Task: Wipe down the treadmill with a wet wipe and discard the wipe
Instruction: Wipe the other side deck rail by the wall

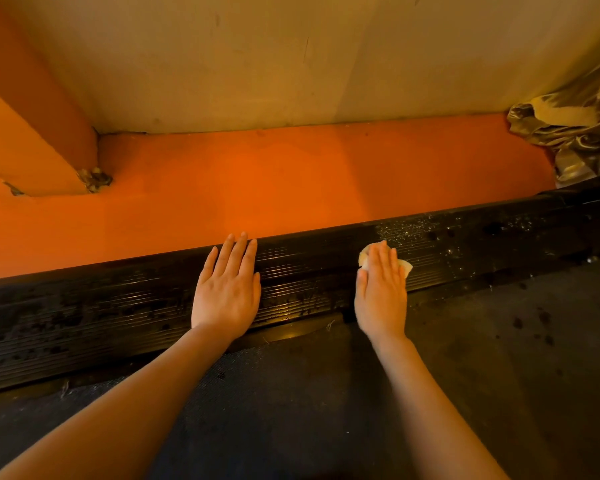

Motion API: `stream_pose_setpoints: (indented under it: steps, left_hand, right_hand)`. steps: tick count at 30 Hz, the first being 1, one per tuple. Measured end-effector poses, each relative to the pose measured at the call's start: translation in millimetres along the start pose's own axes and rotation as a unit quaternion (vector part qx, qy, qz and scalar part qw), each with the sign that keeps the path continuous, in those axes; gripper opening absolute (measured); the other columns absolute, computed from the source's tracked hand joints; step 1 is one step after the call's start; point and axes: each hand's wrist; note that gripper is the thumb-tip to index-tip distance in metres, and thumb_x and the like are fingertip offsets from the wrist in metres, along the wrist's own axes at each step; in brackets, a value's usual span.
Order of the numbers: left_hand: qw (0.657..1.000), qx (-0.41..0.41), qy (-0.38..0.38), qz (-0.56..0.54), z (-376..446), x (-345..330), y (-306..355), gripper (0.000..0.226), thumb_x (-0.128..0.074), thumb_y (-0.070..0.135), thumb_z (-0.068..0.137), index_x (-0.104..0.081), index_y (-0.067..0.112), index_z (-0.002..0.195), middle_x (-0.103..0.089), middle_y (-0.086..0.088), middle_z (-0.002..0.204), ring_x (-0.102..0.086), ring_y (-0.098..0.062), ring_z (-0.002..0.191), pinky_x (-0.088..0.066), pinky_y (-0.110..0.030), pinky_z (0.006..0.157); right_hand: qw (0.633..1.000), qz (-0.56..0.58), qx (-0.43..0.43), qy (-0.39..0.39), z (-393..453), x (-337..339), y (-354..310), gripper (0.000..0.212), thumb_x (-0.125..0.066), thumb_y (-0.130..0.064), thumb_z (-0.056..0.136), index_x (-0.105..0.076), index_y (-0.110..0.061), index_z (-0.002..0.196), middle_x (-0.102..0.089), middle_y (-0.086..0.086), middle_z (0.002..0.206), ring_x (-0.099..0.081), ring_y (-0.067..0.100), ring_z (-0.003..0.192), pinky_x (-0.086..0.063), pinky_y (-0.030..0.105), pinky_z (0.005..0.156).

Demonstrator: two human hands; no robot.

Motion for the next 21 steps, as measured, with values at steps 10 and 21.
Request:
stream_pose_setpoints:
  steps: [10,21]
  left_hand:
    - [1.000,0.000,-0.005,-0.008,-0.2,1.5,0.9,0.056,-0.030,0.035,0.103,-0.023,0.013,0.154,-0.016,-0.008,0.162,-0.007,-0.022,0.150,-0.007,-0.041,0.122]
    - [1.000,-0.001,0.000,0.004,0.2,-0.4,-0.2,0.056,-0.019,0.036,0.103,-0.024,0.013,0.154,-0.017,-0.008,0.162,-0.008,-0.023,0.150,-0.006,-0.040,0.121]
  right_hand:
    - [0.991,-0.004,0.124,-0.051,-51.1,-16.1,-55.4,0.062,-0.011,-0.042,0.100,-0.012,-0.017,0.157,-0.009,0.002,0.165,0.001,0.016,0.152,-0.004,0.036,0.122]
    - [0.999,0.036,-0.021,0.017,-17.5,-3.6,-20.9,0.057,-0.023,-0.035,0.103,-0.024,-0.012,0.155,-0.015,0.006,0.164,-0.004,0.021,0.152,-0.005,0.037,0.124]
Point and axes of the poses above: each hand's wrist, its own z-axis towards the middle knuckle, its own x-axis out of the back of the hand, y = z × x
